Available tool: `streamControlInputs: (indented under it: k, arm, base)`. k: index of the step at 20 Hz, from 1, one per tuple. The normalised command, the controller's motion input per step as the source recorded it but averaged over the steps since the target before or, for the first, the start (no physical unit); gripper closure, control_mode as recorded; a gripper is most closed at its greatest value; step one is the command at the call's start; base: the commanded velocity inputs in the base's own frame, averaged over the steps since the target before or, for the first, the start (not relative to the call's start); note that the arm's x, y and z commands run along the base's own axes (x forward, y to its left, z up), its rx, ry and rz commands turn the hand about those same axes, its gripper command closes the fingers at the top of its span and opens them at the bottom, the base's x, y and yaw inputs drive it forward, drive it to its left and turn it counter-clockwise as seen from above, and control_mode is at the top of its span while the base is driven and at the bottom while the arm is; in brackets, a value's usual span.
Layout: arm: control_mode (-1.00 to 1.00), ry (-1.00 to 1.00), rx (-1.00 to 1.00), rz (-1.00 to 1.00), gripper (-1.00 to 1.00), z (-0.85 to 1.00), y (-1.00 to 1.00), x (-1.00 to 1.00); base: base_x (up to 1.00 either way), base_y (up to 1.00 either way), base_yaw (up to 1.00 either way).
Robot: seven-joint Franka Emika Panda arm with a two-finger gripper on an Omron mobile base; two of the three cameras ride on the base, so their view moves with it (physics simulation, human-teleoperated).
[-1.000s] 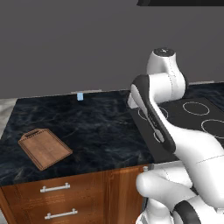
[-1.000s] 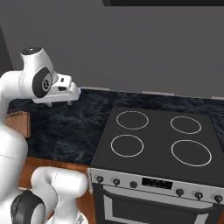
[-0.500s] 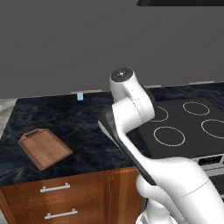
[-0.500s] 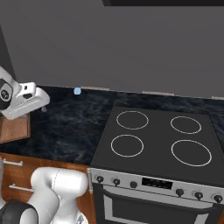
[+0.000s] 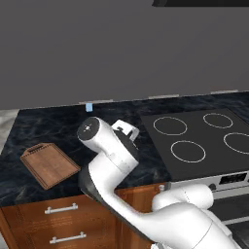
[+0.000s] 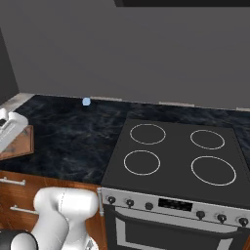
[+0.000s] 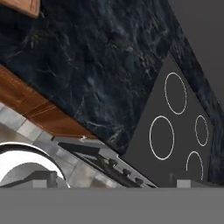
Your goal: Open the drawer on the left and place the cutting tools on the cutting board.
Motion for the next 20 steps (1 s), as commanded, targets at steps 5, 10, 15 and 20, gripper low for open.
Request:
streamControlInputs:
  k: [5,10,15,20]
  arm:
    - [-1.0,-0.03,-0.28,0.17,-1.0,-0.52,0.5,-0.31]
    - [-1.0,-0.02,-0.29,0.16,-1.0,-0.57,0.49,-0.23]
    - [-1.0,-0.06,-0.28,0.13,-1.0,-0.55,0.46,-0.16]
    - [-1.0,-0.12,-0.2,0.11,-1.0,-0.53,0.3,-0.07]
  base:
    - [0.0,0.0,0.0]
    - [0.0,0.0,0.0]
    - [0.0,0.0,0.0]
    - [0.0,0.0,0.0]
